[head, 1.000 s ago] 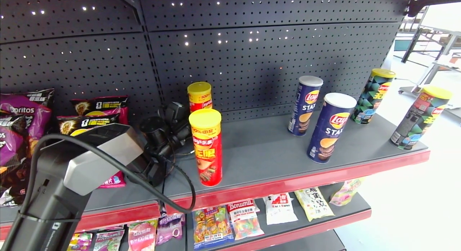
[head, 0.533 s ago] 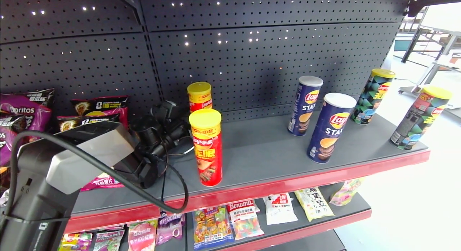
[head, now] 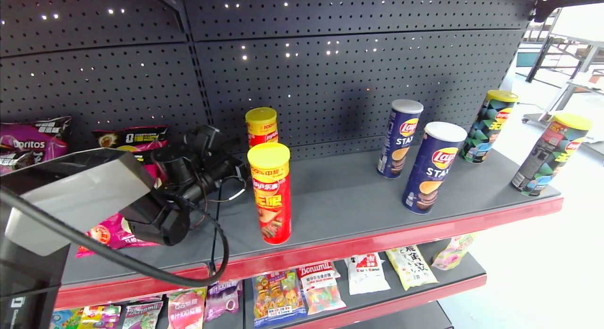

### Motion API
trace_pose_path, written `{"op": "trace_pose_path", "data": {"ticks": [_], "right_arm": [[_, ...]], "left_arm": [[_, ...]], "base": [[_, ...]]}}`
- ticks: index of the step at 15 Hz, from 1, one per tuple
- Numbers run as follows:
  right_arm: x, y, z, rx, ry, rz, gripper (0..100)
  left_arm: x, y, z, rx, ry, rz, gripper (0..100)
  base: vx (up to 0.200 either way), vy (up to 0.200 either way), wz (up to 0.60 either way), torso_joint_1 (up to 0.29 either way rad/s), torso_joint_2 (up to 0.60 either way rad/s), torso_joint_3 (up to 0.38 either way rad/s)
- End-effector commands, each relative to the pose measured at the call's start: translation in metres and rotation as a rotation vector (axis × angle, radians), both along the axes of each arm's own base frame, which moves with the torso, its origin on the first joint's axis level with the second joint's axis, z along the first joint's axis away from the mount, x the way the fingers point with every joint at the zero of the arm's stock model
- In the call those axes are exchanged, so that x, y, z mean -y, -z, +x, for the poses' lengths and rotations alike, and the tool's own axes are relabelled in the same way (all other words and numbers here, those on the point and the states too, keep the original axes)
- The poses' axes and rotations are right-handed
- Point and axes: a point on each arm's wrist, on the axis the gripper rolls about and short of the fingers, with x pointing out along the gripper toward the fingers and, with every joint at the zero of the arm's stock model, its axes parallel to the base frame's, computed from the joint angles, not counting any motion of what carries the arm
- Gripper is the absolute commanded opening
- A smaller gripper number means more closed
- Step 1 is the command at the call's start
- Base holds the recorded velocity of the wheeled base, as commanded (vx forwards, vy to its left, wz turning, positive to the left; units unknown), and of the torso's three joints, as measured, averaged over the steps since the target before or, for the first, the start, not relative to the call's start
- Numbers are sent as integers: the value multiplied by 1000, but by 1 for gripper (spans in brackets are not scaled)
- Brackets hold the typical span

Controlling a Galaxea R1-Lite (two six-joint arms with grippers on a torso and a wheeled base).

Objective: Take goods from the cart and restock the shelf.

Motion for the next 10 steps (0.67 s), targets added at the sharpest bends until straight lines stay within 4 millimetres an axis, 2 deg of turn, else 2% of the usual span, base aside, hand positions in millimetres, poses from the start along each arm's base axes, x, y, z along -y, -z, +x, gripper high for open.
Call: {"op": "trace_pose_path", "data": {"ticks": [1,5,8,10], "right_arm": [[0,0,0,0,-1,0,100],[0,0,0,0,-1,0,100],[0,0,0,0,-1,0,100],[0,0,0,0,-1,0,100]], "left_arm": [[-4,-12,-12,-13,-5,6,100],[-8,-24,-29,-61,-7,41,100],[-26,-35,-49,-129,-44,105,100],[-39,-52,-67,-178,-69,140,100]], "base": [[0,0,0,0,0,0],[0,0,0,0,0,0],[0,0,0,0,0,0],[0,0,0,0,0,0]]}}
